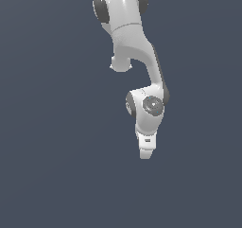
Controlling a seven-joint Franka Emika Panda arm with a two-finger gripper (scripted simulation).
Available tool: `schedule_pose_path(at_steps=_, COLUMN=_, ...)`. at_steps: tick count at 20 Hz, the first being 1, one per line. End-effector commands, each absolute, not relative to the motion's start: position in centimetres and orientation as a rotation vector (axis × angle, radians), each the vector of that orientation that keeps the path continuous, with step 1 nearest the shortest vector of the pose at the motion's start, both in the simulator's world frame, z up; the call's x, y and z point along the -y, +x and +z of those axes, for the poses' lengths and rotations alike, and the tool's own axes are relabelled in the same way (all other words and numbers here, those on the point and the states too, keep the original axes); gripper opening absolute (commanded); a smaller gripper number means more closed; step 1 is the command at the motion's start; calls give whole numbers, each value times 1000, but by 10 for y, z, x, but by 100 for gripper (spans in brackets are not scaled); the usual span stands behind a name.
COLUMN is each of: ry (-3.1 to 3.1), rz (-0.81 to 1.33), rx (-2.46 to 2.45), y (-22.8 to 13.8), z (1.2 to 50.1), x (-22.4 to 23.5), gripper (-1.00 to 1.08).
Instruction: Pick up the object and move it to a goal position.
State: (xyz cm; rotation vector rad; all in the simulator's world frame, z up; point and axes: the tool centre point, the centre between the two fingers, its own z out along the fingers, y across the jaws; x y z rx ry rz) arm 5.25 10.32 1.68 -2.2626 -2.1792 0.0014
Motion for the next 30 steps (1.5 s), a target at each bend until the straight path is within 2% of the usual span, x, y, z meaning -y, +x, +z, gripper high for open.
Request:
schedule_pose_path(at_steps=1, ry=-2263, rz=1, rx=2179, y=53, z=17, x=-103, gripper=-100)
schedule_pose_path(at_steps=17, ry=-2263, rz=1, rx=2179, y=44, z=26, x=-100, gripper=-100)
schedule_pose_path(at_steps=30, ry=-2265, rz=4, rx=2181, y=-6, z=80, x=-82, gripper=-100)
